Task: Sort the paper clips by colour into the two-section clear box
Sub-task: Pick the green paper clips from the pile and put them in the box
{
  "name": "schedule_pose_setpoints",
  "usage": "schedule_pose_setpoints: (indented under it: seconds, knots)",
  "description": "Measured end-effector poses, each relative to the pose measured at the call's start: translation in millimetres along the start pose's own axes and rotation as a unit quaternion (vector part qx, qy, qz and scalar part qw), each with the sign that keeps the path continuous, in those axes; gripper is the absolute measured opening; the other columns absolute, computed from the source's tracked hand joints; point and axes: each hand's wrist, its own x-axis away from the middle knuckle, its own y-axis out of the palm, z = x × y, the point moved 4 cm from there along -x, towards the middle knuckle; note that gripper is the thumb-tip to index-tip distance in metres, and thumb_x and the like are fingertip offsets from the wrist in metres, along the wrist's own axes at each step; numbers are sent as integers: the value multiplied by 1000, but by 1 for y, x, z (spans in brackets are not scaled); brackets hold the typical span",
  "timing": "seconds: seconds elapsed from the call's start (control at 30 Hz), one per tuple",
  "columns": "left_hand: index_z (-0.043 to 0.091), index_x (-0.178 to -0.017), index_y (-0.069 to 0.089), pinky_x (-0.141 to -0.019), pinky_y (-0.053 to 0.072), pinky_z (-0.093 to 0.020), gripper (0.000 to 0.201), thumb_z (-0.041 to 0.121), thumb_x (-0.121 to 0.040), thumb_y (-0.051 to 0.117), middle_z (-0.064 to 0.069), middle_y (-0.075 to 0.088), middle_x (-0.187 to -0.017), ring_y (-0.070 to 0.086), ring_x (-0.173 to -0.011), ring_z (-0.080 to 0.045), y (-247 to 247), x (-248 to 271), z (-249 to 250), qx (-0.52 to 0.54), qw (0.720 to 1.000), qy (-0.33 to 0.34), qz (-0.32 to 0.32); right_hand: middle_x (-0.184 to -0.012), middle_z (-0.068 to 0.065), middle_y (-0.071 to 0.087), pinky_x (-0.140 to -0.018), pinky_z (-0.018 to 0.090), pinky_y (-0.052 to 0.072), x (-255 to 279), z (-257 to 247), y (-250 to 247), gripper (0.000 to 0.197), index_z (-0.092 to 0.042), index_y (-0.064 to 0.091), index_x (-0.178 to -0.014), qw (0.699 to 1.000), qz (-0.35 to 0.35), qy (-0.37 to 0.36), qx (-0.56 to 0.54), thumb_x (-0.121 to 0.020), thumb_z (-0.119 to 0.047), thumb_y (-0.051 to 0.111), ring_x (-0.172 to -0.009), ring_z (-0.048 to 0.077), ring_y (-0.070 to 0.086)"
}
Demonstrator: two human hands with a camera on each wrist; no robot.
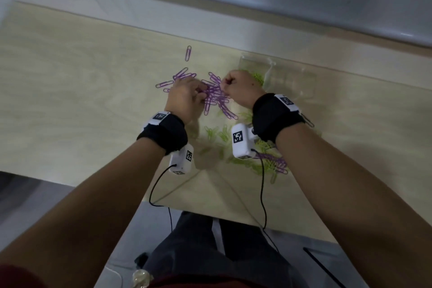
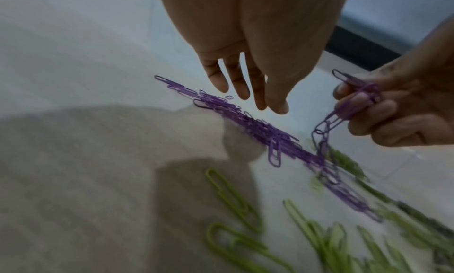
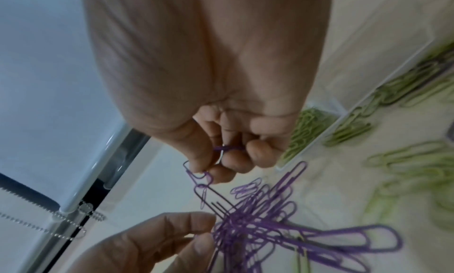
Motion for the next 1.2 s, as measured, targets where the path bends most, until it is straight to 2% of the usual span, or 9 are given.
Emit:
schedule_pose_setpoints:
  seconds: [0.17, 0.27, 0.33, 0.5, 0.73, 0.87, 0.97, 1.07, 1.2]
  knots:
    - [8, -106, 66, -77, 41, -19, 31, 3, -79, 52, -13, 65, -106, 61, -94, -26, -8, 12, 9, 115, 992, -45, 30, -82, 10, 62, -62, 18, 49, 2, -9, 8, 6, -1, 60, -92, 995, -20, 12, -93, -88, -2, 55, -69, 12, 61]
    - [9, -109, 63, -82, 46, -25, 46, 24, -74, 39, -15, 58, -110, 59, -94, -25, -10, 16, 5, 132, 987, -44, 79, -103, 10, 64, -78, 20, 44, 10, 1, 7, 24, 4, 63, -107, 999, -39, -5, 35, -89, 1, 48, -92, 17, 57]
    - [9, -105, 62, -81, 49, -32, 39, 19, -73, 42, -13, 56, -107, 57, -93, -27, -6, 15, 2, 100, 991, -19, 89, -111, 9, 63, -81, 23, 43, 20, 17, 3, 34, -4, 62, -114, 997, -25, -2, 78, -86, 5, 44, -98, 17, 58]
    - [3, -105, 64, -77, 46, -42, 33, -4, -74, 57, -16, 60, -108, 50, -91, -38, 20, 9, 17, -80, 985, 146, -52, -104, 6, 62, -80, 32, 49, 52, 50, 2, 22, -12, 66, -103, 984, 15, -21, 176, -88, -4, 52, -91, 22, 60]
    - [2, -96, 63, -82, 35, -34, 19, 1, -77, 59, -14, 60, -106, 46, -100, -34, 23, -7, 17, -95, 983, 96, -123, -96, 5, 57, -65, 30, 39, 53, 23, 45, 16, -17, 69, -100, 972, 67, -104, 200, -87, -24, 61, -89, 26, 55]
    - [3, -91, 65, -81, 44, -39, 14, 2, -79, 58, -16, 62, -99, 50, -95, -35, 23, -9, 13, -93, 984, 97, -115, -102, 6, 58, -81, 36, 39, 44, 30, 64, 23, -17, 68, -100, 954, 85, -83, 277, -88, -31, 53, -101, 29, 49]
    - [2, -94, 65, -84, 45, -39, 13, 6, -82, 60, -15, 62, -103, 51, -101, -34, 21, -13, 5, -86, 988, 74, -107, -97, 5, 60, -77, 38, 44, 57, 39, 67, 22, -19, 70, -94, 921, 120, -120, 351, -75, -30, 69, -94, 28, 41]
    - [2, -94, 64, -84, 46, -37, 13, 8, -83, 61, -15, 62, -102, 52, -100, -32, 19, -15, 3, -87, 989, 71, -95, -106, 4, 58, -77, 39, 43, 72, 45, 66, 31, -19, 67, -102, 899, 112, -155, 395, -73, -30, 71, -95, 27, 35]
    - [3, -93, 64, -83, 44, -35, 13, 10, -83, 61, -15, 62, -101, 52, -99, -31, 17, -13, 4, -87, 989, 71, -97, -126, 2, 56, -80, 44, 43, 68, 39, 63, 21, -18, 70, -93, 900, 103, -158, 392, -72, -21, 71, -102, 28, 37]
